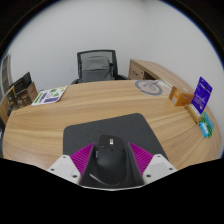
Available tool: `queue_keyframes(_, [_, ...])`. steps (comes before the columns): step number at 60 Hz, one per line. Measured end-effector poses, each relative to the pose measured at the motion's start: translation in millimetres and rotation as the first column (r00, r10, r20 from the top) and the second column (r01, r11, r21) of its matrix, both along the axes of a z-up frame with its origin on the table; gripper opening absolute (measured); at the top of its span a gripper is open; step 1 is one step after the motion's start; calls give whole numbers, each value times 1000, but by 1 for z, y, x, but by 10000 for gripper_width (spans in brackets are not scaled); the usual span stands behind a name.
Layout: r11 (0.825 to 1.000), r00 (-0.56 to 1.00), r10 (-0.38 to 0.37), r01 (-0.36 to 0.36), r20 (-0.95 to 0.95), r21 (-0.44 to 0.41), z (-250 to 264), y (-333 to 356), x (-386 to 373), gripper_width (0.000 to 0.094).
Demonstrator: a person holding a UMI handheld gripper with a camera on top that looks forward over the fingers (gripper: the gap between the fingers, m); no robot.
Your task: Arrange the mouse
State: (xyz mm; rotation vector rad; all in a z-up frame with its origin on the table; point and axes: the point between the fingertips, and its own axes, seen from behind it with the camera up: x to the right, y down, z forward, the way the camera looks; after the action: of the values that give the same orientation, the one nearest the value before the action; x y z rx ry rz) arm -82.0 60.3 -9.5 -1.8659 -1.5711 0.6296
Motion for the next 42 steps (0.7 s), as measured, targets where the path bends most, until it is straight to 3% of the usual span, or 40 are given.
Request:
queue_keyframes(2, [1000, 1000, -4, 4, 1, 3, 1, 2, 2, 844])
queue_keyframes(3, [1000, 1000, -8, 8, 1, 5, 2, 3, 2, 880])
queue_keyframes(5, [1000, 1000, -15, 15, -3, 8, 6, 6, 3, 833])
queue_keyframes(16, [999, 999, -37, 38, -18, 21, 60, 8, 28, 860])
queue_keyframes(31, [997, 998, 65, -64, -20, 50, 191, -48, 131, 864])
queue_keyframes(42, [992, 995, 104, -105, 7, 76, 244, -89, 217, 860])
